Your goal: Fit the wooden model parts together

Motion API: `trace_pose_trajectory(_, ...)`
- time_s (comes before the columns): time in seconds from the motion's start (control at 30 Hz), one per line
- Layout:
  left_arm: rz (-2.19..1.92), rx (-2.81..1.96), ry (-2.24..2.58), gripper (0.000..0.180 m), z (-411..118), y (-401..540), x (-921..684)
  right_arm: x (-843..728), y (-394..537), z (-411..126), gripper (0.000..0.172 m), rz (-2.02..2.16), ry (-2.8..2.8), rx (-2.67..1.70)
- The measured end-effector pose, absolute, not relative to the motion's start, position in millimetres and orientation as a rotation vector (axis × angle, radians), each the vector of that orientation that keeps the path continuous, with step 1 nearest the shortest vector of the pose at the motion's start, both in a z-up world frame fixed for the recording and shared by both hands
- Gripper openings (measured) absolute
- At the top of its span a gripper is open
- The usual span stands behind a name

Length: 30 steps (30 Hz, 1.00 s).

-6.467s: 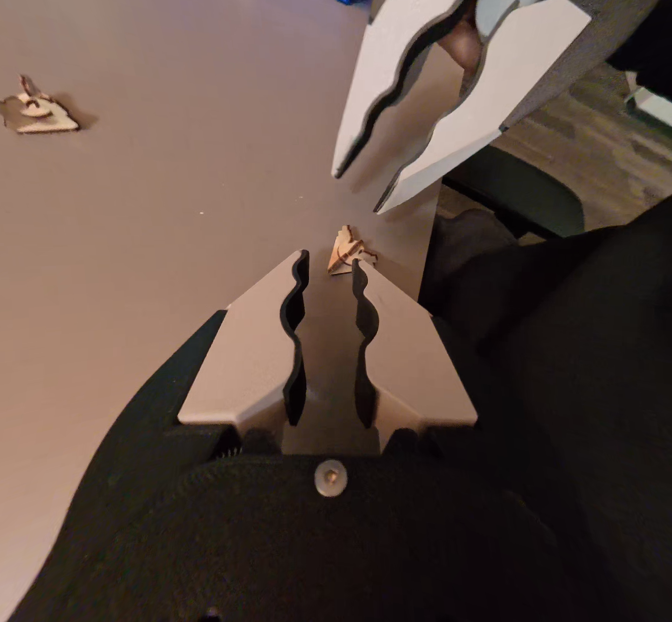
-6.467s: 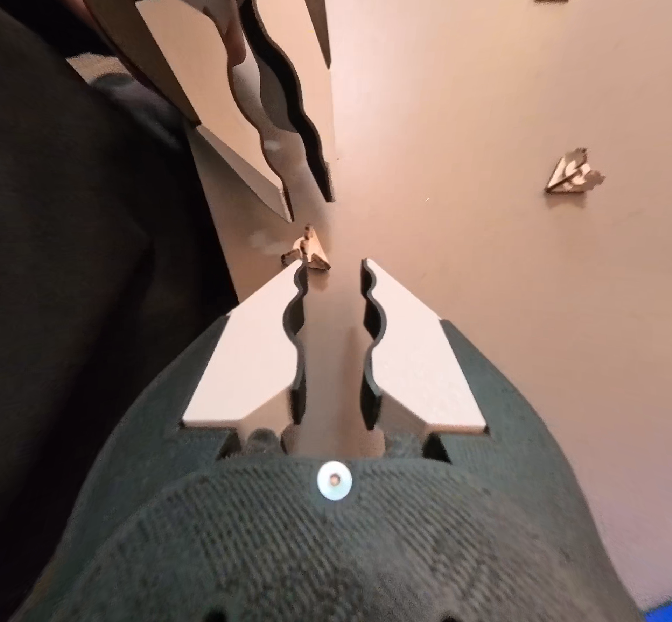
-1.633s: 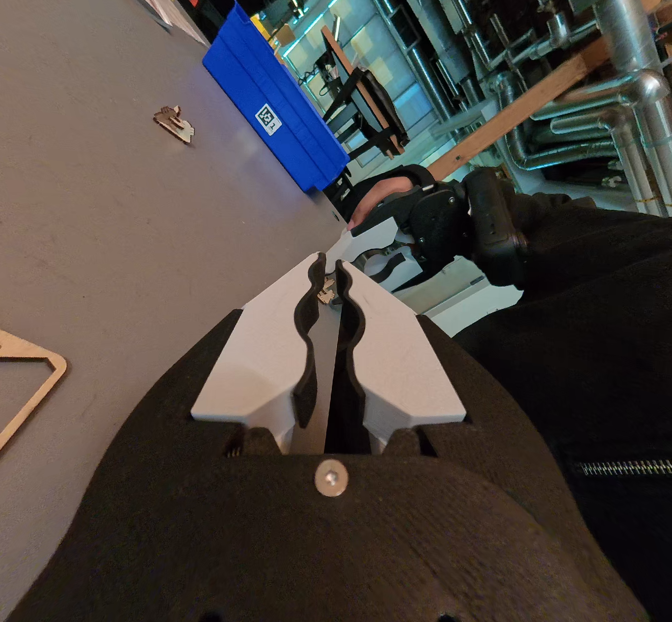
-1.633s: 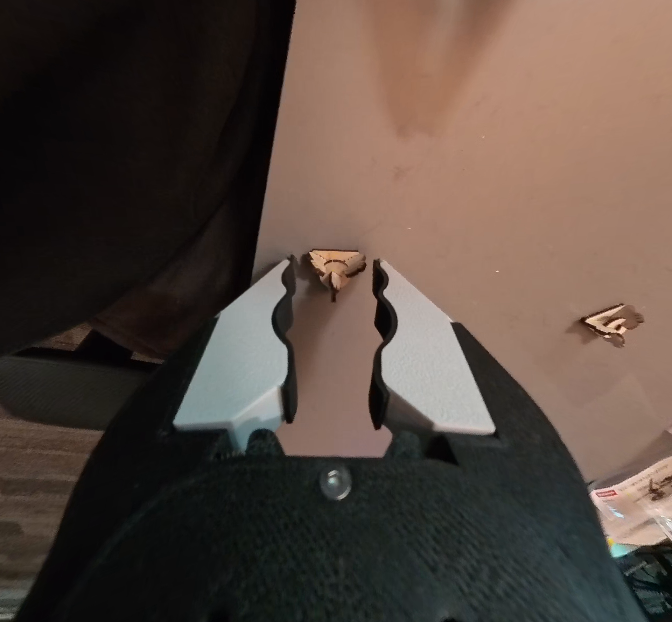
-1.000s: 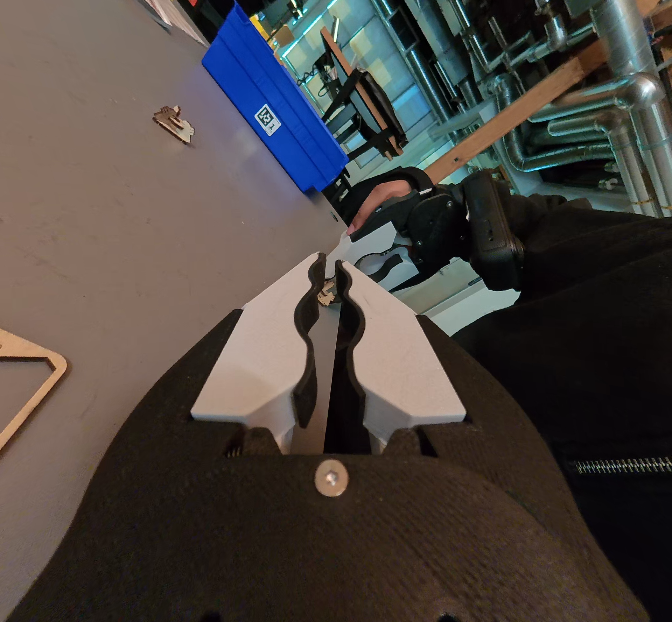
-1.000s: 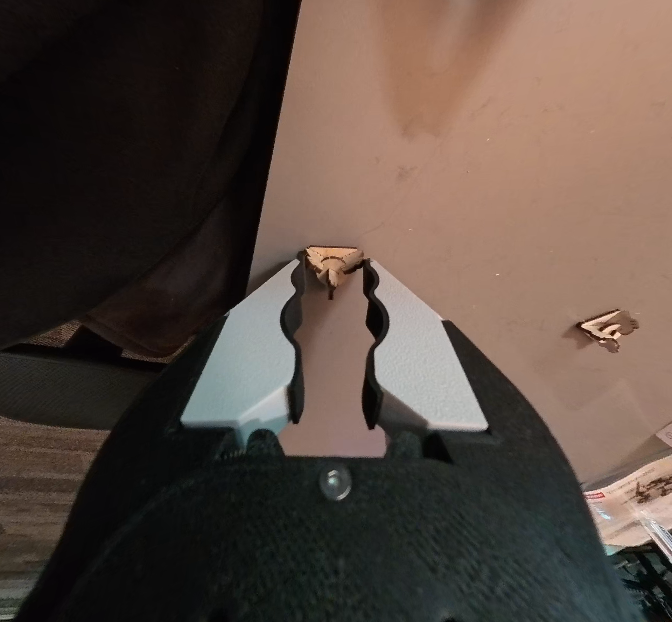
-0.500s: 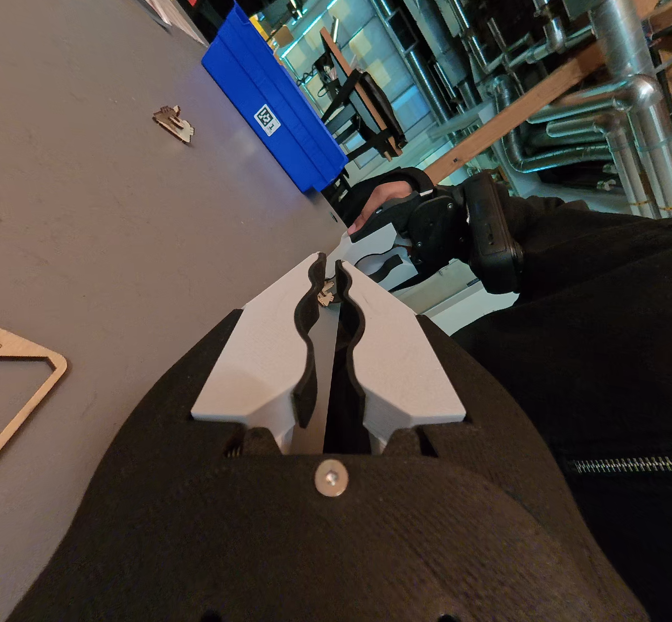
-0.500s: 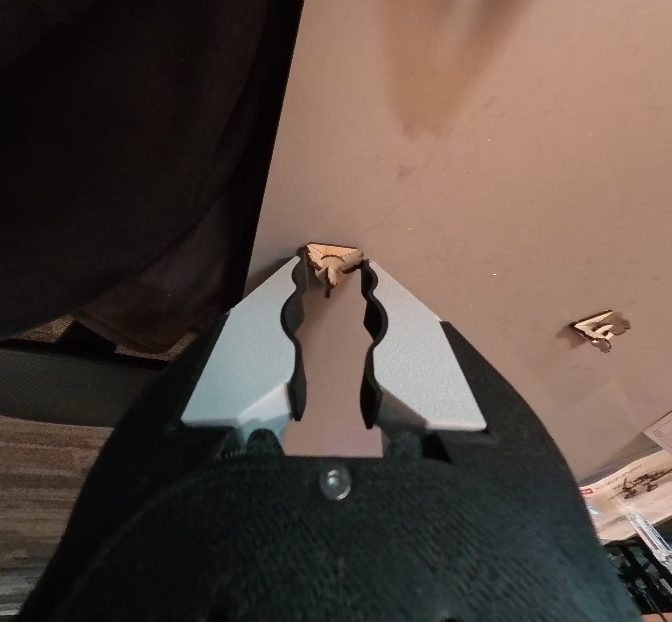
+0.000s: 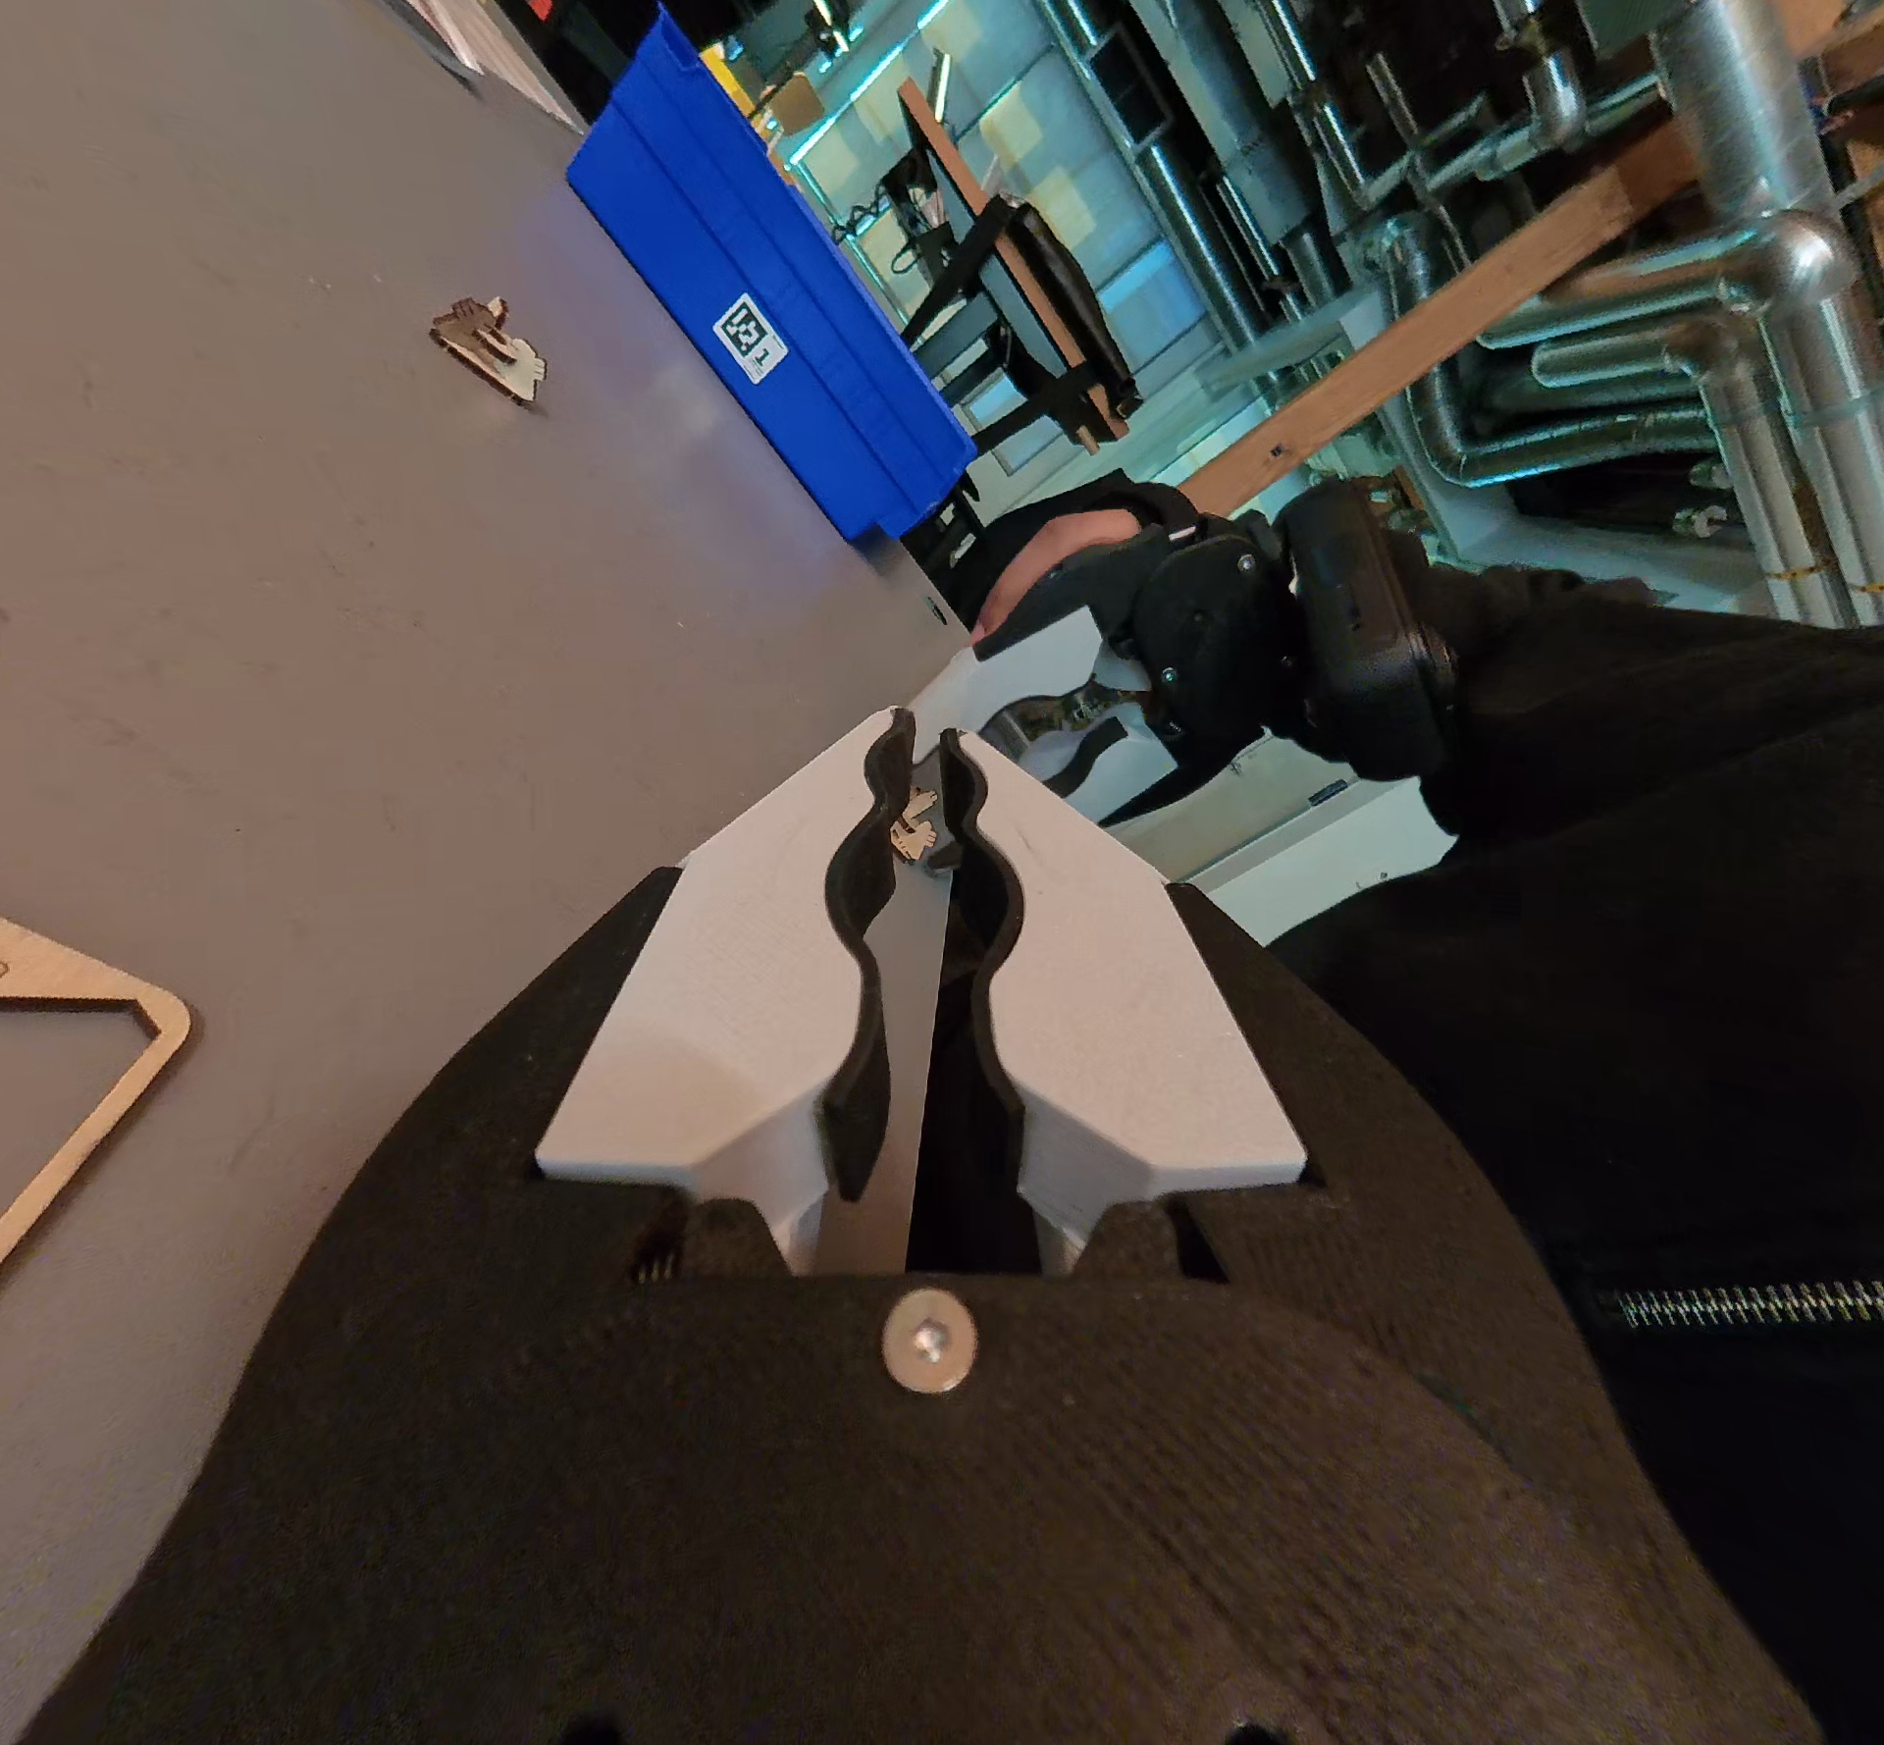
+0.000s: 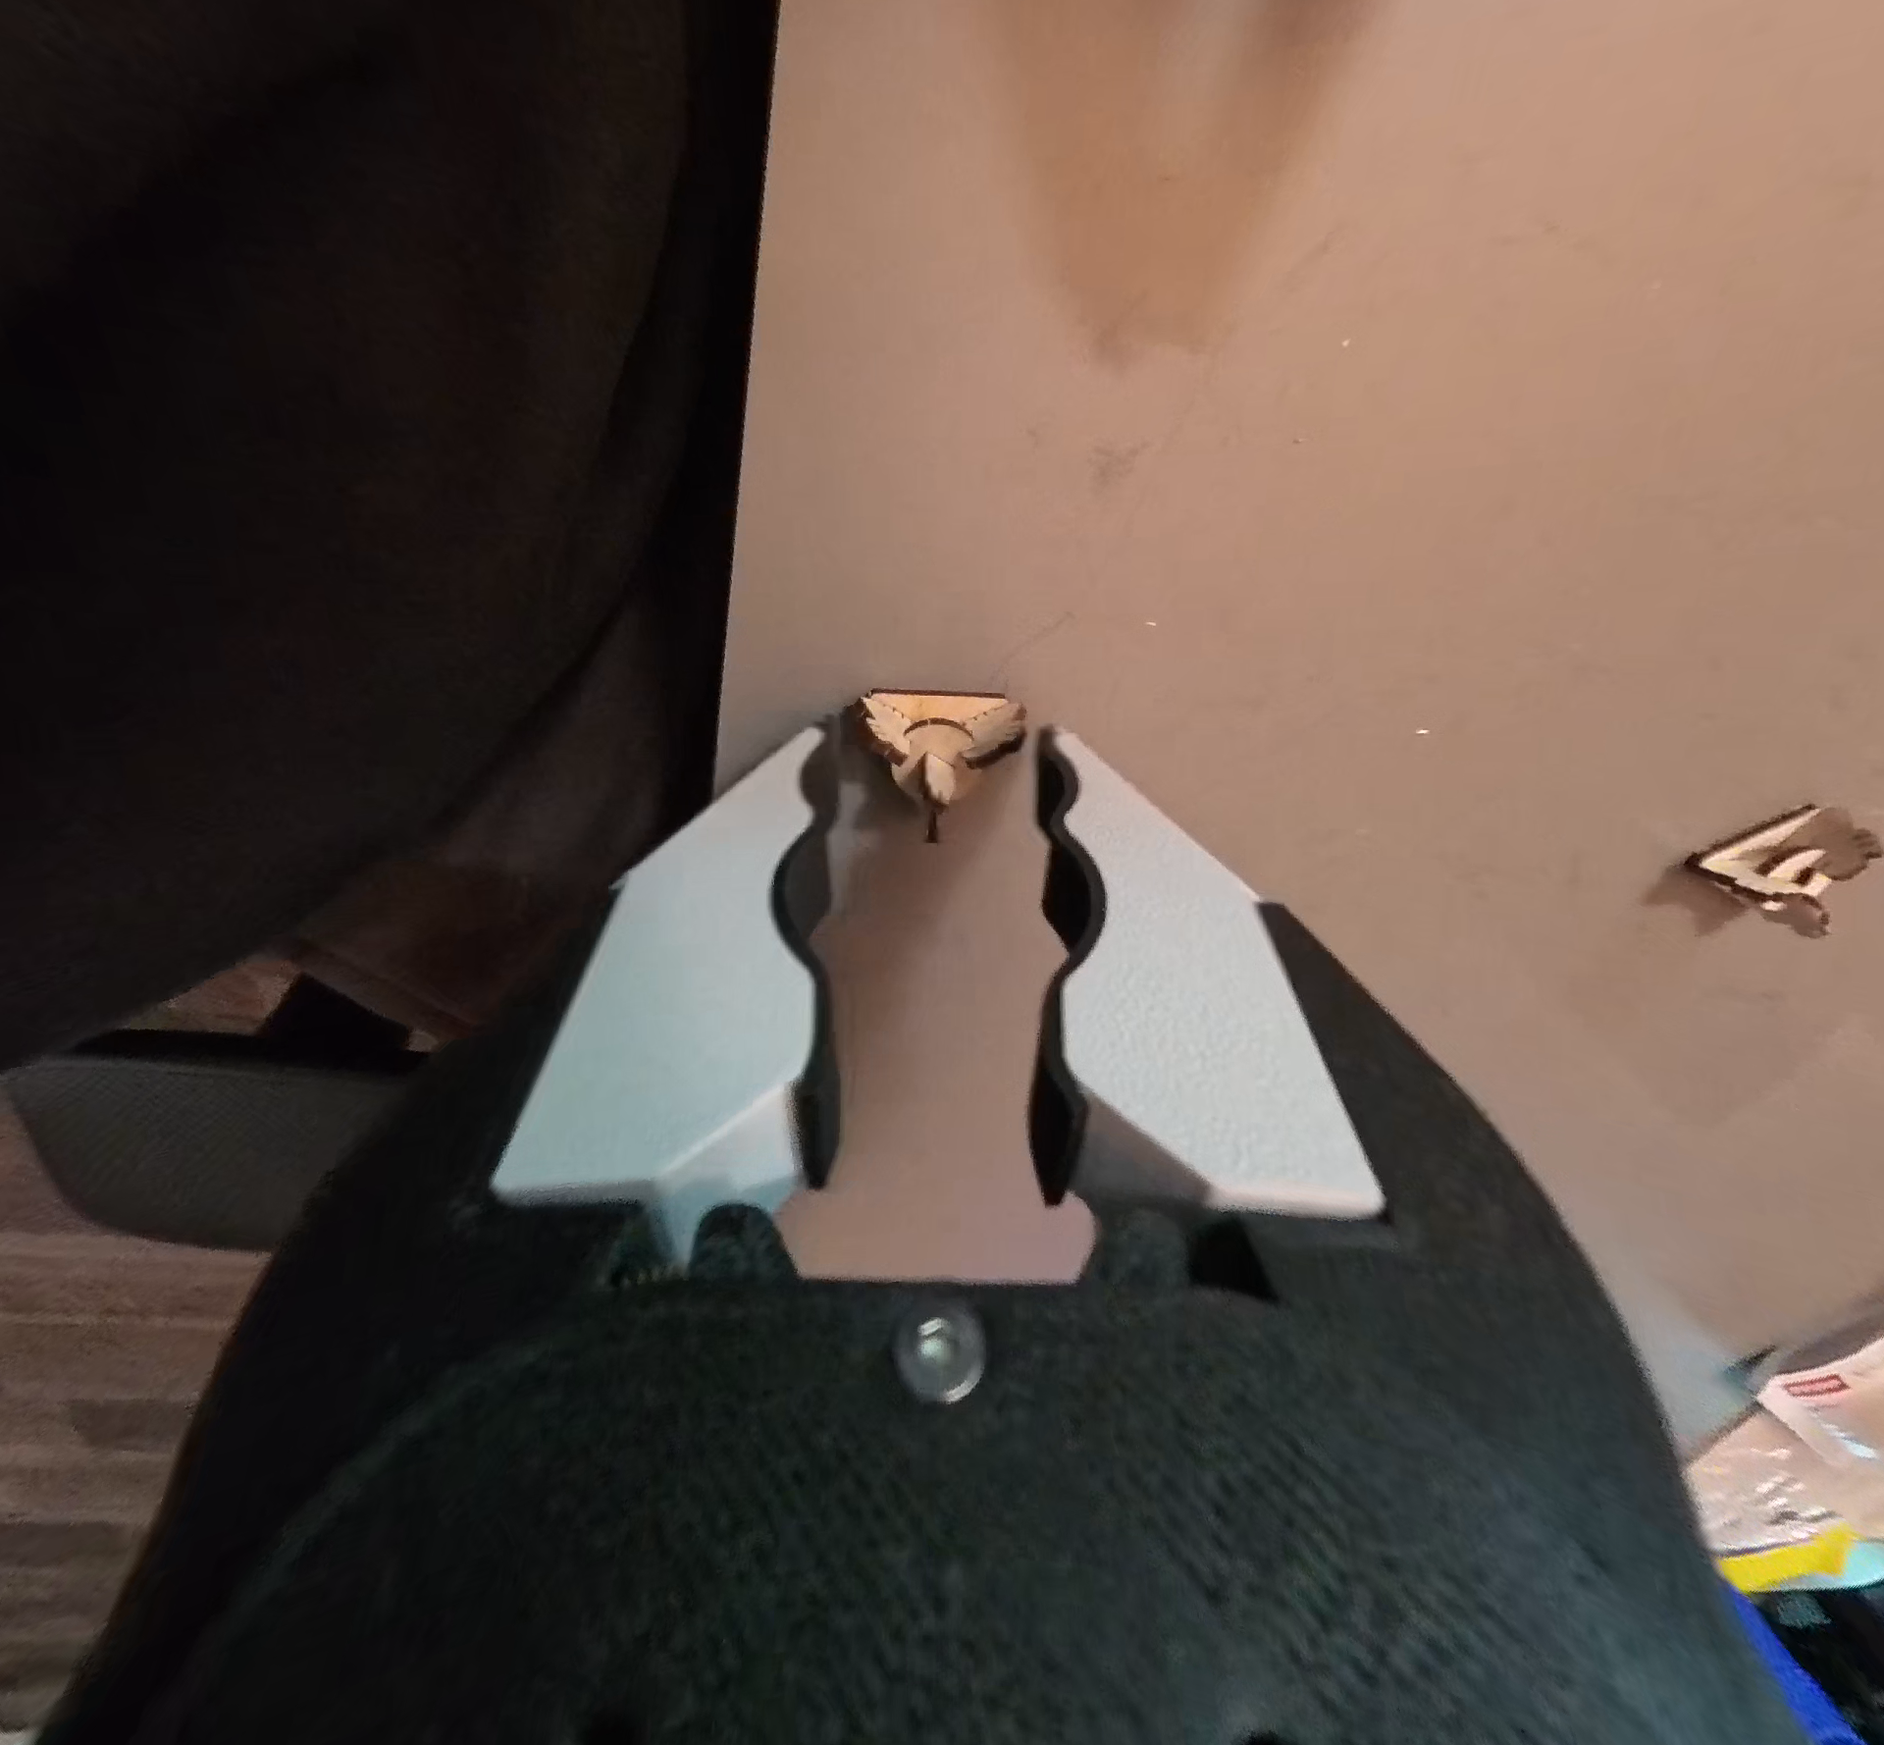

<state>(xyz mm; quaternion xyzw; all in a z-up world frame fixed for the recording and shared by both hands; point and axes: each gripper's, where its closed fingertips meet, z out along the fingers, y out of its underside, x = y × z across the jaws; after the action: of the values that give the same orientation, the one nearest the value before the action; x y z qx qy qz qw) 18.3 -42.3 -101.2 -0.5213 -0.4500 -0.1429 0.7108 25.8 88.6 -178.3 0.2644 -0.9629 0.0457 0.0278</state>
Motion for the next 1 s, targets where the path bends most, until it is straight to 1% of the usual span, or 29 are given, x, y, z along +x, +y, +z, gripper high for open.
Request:
trace_pose_trajectory(0.03,-0.317,-1.156,-0.998,0.003,-101.2,-42.3,18.2,26.0,88.1,-177.2,0.049,0.150,-2.987,0.791)
trace_pose_trajectory(0.07,-0.316,-1.156,-0.999,0.003,-101.3,-42.3,18.2,26.5,85.8,-174.4,0.053,0.177,-3.003,0.761)
trace_pose_trajectory(0.17,-0.314,-1.157,-1.000,0.003,-101.4,-42.3,18.1,23.3,74.3,-158.7,0.052,0.305,-3.037,0.639)
trace_pose_trajectory(0.27,-0.313,-1.157,-1.001,0.003,-101.5,-42.4,17.9,16.0,70.0,-146.1,0.033,0.375,-3.066,0.513)
trace_pose_trajectory(0.33,-0.312,-1.157,-1.002,0.003,-101.6,-42.4,17.9,14.0,70.1,-143.4,0.000,0.399,-3.081,0.451)
trace_pose_trajectory(0.47,-0.311,-1.158,-1.004,0.003,-102.0,-42.4,17.6,12.0,80.1,-154.1,0.000,0.264,-3.054,0.455)
trace_pose_trajectory(0.67,-0.309,-1.159,-1.004,0.003,-102.0,-42.5,17.6,21.3,84.0,-162.3,0.000,0.189,-3.104,0.481)
trace_pose_trajectory(0.87,-0.314,-1.157,-1.004,0.003,-101.9,-42.5,17.7,22.3,86.7,-164.8,0.000,0.155,-3.100,0.513)
trace_pose_trajectory(1.0,-0.313,-1.156,-1.003,0.003,-101.7,-42.6,17.7,20.7,82.8,-160.1,0.000,0.193,-3.110,0.457)
